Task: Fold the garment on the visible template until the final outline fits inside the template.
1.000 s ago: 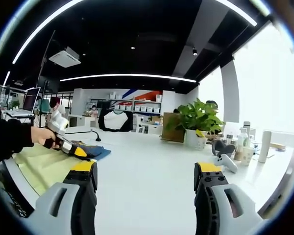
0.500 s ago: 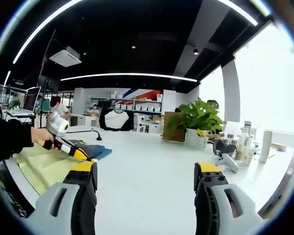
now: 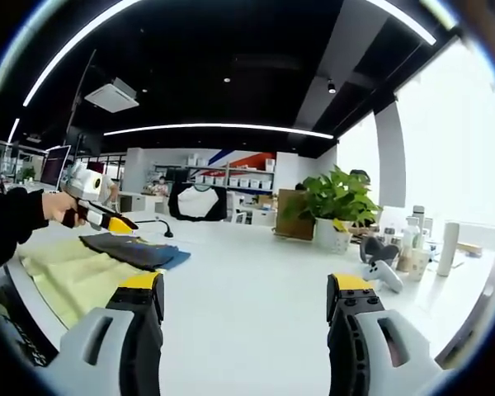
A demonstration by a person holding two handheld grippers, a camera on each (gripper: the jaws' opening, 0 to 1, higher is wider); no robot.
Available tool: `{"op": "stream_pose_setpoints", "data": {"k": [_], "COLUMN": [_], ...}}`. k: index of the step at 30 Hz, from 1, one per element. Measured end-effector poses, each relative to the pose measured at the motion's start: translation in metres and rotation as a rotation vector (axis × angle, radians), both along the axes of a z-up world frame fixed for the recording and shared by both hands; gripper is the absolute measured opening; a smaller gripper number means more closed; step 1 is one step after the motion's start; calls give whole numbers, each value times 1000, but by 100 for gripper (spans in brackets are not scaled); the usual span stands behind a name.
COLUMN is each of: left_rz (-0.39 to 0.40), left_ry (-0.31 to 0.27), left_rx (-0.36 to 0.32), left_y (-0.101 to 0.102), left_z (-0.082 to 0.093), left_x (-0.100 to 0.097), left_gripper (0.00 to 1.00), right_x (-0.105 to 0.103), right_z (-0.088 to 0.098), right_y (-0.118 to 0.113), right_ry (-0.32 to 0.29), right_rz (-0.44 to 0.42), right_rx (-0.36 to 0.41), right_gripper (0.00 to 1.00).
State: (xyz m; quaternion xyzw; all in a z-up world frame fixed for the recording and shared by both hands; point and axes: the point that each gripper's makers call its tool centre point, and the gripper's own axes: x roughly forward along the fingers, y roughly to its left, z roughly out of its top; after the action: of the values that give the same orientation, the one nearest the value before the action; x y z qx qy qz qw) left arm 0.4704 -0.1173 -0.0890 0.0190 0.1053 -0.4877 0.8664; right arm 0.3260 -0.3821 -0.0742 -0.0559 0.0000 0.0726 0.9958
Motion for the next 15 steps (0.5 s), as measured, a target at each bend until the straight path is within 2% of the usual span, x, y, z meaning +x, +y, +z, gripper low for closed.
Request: {"op": "stream_pose_setpoints", "data": {"k": [4,7,9,11,15], "left_rz": [37,74,109,137,161], "left_ry": [-26,-33,-59,-77,-89], "left_rx": [-32,-52,-63,-42,-21], "left_y": [19,32,44,56,77], "left_z": [16,24,32,34,36], "left_x": [6,9,10,8,-4], "left_gripper": [52,69,78,84,88], "right_x": [0,0,0,-1,-1], "right_z": [1,2,2,3,4], "right_y": [2,3,4,5,5], "right_ry": [-1,-2,-2,1,-4], "right_rz": [3,4,7,9,8], "right_rx": [-4,-7,-8,-11,-15], "right_gripper": [83,83,83,83,84]}}
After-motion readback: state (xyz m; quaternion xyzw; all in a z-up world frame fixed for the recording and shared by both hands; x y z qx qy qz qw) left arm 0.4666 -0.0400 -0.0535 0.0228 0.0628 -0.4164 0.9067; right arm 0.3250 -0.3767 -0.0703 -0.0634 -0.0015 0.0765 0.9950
